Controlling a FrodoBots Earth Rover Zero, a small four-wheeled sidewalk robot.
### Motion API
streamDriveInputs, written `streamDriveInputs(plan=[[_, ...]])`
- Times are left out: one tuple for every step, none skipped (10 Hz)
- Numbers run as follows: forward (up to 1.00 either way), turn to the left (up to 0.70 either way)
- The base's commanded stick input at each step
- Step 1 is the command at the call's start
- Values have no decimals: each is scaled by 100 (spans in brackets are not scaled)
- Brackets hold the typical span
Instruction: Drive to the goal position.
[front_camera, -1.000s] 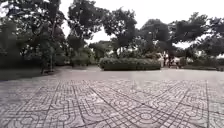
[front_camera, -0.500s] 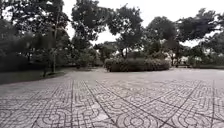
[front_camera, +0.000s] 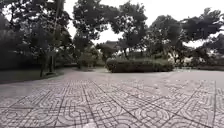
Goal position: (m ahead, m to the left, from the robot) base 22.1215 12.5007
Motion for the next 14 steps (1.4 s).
streamDriveInputs(plan=[[100,0],[100,0],[100,0],[100,0],[100,0],[100,0],[100,0],[100,0],[100,0],[100,17],[100,27],[100,27],[100,27],[100,27]])
